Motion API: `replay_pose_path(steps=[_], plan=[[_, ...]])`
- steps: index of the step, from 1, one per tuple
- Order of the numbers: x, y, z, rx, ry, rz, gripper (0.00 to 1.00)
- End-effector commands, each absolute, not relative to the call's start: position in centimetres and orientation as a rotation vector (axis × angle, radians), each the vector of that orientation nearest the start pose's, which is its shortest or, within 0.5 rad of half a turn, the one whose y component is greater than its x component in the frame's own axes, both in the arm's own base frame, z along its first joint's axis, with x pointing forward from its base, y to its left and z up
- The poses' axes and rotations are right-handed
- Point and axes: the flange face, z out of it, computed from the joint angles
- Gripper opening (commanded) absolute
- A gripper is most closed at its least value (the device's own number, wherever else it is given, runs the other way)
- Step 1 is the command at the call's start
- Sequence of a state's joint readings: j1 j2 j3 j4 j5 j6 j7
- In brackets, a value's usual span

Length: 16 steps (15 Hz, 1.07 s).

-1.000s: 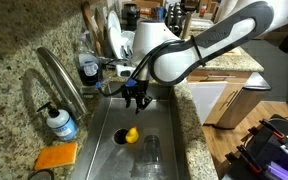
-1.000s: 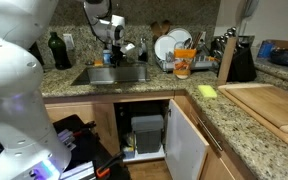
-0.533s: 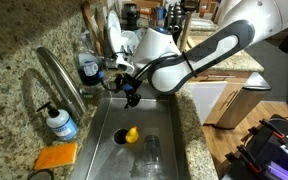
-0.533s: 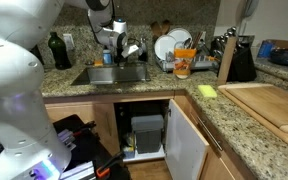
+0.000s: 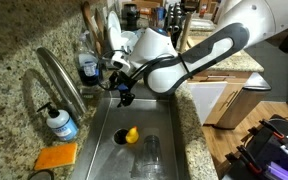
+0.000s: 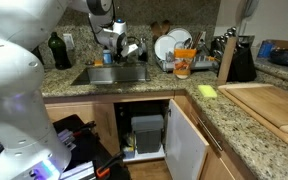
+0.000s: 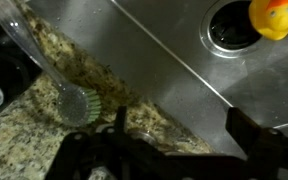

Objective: Use the sponge to clean the smaller part of the base top near the edge, pick up the duck plush toy , put it in the sink and open the tap

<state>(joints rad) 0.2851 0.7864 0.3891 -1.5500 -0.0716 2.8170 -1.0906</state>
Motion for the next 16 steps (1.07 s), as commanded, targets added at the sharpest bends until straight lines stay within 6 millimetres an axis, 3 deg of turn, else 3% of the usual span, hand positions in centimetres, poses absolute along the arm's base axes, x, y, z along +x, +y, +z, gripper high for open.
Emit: replay_pose_path(steps=[1, 3, 4, 8, 14, 15, 16], plan=[[63.9, 43.4, 28.4, 2.079, 2.184, 1.117, 1.0], [64.8, 43.7, 28.8, 2.095, 2.119, 1.182, 1.0], [63.8, 43.2, 29.0, 2.093, 2.167, 1.116, 1.0], [64.7, 43.3, 28.7, 2.126, 2.109, 1.156, 1.0], [67.3, 42.3, 26.5, 2.477, 1.888, 1.233, 1.0], [66.1, 42.7, 27.4, 2.381, 1.947, 1.193, 1.0], [66.5, 42.5, 26.9, 2.419, 1.923, 1.198, 1.0]])
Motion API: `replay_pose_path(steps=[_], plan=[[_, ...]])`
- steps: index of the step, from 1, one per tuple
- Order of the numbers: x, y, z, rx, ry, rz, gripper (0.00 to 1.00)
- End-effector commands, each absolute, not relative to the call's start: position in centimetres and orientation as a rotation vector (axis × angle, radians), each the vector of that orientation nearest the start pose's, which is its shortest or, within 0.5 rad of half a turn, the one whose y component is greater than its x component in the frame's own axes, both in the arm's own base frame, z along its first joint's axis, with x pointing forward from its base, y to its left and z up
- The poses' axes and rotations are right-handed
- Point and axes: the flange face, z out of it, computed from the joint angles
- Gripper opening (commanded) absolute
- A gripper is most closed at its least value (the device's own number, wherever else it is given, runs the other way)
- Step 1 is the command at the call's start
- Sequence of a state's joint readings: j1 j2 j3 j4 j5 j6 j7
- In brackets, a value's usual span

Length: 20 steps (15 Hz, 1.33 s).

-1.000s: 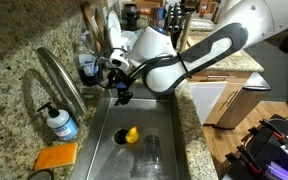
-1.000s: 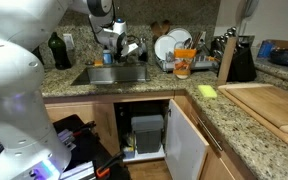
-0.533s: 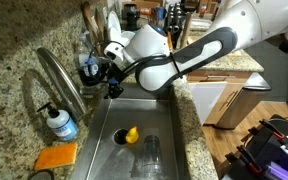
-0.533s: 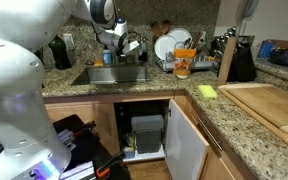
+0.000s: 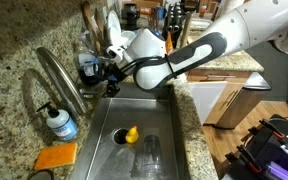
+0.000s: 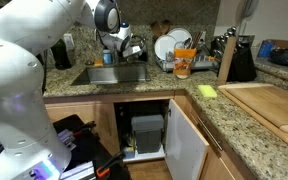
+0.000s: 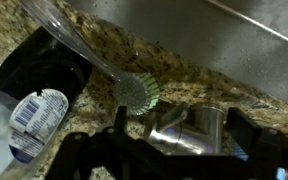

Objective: Use the sponge to clean the smaller part of the base top near the edge, pick up the duck plush toy , put it in the sink and open the tap

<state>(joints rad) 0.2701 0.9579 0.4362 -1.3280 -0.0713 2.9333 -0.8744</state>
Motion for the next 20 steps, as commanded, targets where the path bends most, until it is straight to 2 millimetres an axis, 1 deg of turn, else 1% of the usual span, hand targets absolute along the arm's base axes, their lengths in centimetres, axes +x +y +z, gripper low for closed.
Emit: replay_pose_path(steps=[1, 2, 4, 6, 8, 9, 11, 13, 16, 17, 18, 20], plan=[[66.8, 42.3, 26.5, -2.174, -1.702, -1.071, 1.0], [67.0, 42.2, 26.3, -2.176, -1.691, -1.071, 1.0], [66.9, 42.9, 26.0, -2.15, -1.679, -1.057, 1.0], [66.5, 43.9, 25.6, -2.106, -1.654, -1.033, 1.0], [66.0, 45.0, 25.1, -2.076, -1.668, -1.028, 1.0], [65.6, 44.6, 25.7, -2.109, -1.66, -1.041, 1.0], [65.4, 45.1, 25.1, -2.096, -1.655, -1.035, 1.0], [65.4, 45.3, 25.1, -2.099, -1.659, -1.051, 1.0], [66.0, 45.3, 25.4, -2.121, -1.557, -1.066, 1.0], [66.3, 45.0, 25.4, -2.152, -1.515, -1.072, 1.0], [65.6, 45.2, 25.5, -2.125, -1.584, -1.045, 1.0], [65.9, 44.9, 25.7, -2.144, -1.549, -1.047, 1.0]])
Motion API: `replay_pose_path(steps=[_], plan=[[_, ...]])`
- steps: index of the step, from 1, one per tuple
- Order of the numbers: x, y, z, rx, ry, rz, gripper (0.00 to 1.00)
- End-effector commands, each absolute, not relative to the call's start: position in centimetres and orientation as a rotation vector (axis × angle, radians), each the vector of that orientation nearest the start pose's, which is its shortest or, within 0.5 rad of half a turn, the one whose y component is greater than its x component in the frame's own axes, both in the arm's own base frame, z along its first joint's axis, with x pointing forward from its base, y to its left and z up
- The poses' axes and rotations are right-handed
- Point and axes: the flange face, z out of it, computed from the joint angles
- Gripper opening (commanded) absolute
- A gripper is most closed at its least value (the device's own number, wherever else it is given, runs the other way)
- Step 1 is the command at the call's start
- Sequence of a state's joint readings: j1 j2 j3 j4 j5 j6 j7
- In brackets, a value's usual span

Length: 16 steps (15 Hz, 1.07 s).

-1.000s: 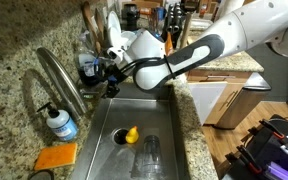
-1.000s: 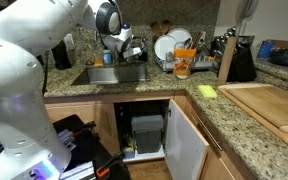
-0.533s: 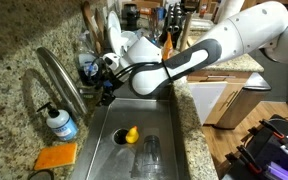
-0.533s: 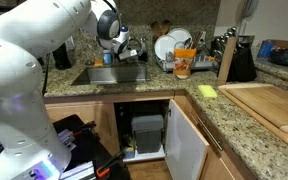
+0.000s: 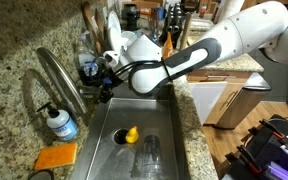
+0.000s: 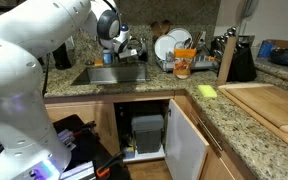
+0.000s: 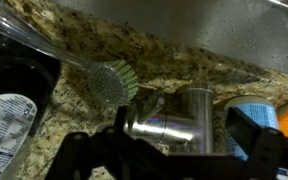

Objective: Use the sponge to clean the smaller part of the base top near the edge, pick up the duck plush toy , put it in the sink and open the tap

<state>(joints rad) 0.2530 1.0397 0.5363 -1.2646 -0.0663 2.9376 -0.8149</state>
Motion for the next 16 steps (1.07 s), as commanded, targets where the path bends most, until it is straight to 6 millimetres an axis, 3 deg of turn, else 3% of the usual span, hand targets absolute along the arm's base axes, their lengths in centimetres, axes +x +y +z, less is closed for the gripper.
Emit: replay_pose_path(steps=[1, 3, 12, 16], plan=[[66.0, 44.8, 25.7, -2.149, -1.536, -1.047, 0.75], [66.1, 44.3, 25.5, -2.156, -1.514, -1.033, 0.67], [66.0, 42.8, 25.5, -2.13, -1.489, -1.024, 0.03], [66.3, 41.8, 25.5, -2.13, -1.503, -1.029, 0.02]])
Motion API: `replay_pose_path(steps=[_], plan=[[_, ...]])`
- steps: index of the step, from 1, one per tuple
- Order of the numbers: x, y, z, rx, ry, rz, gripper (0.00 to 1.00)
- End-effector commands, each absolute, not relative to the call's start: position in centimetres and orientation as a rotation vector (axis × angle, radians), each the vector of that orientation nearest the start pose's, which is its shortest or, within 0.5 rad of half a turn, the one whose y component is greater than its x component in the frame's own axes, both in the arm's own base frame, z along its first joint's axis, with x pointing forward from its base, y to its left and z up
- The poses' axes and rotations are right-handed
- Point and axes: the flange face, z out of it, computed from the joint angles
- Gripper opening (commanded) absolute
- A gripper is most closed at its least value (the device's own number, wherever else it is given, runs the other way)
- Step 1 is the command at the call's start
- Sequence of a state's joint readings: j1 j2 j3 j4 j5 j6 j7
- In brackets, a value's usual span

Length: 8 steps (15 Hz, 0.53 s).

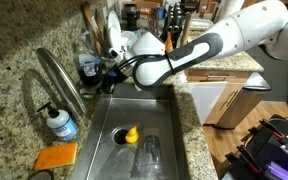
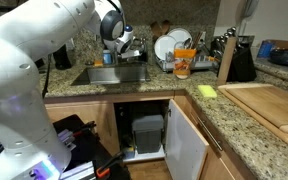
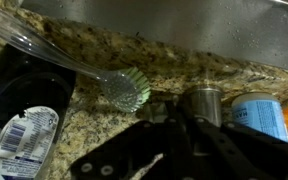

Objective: Use the sponge to clean the smaller part of the base top near the edge, pick up the duck plush toy , put it in the sink and open the tap

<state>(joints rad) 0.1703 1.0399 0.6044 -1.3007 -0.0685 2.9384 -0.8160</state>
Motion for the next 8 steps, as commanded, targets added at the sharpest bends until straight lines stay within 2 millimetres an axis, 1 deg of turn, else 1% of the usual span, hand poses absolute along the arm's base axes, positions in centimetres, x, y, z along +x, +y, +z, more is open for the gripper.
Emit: replay_pose_path(steps=[1, 3, 6, 7, 8], plan=[[66.3, 41.5, 25.4, -2.132, -1.504, -1.024, 0.01], [66.4, 40.7, 25.1, -2.147, -1.522, -1.027, 0.0], [66.4, 39.6, 24.3, -2.165, -1.607, -1.017, 0.0], [66.3, 39.3, 23.9, -2.177, -1.602, -1.007, 0.22], [67.0, 40.4, 24.0, -2.165, -1.56, -1.012, 0.02]])
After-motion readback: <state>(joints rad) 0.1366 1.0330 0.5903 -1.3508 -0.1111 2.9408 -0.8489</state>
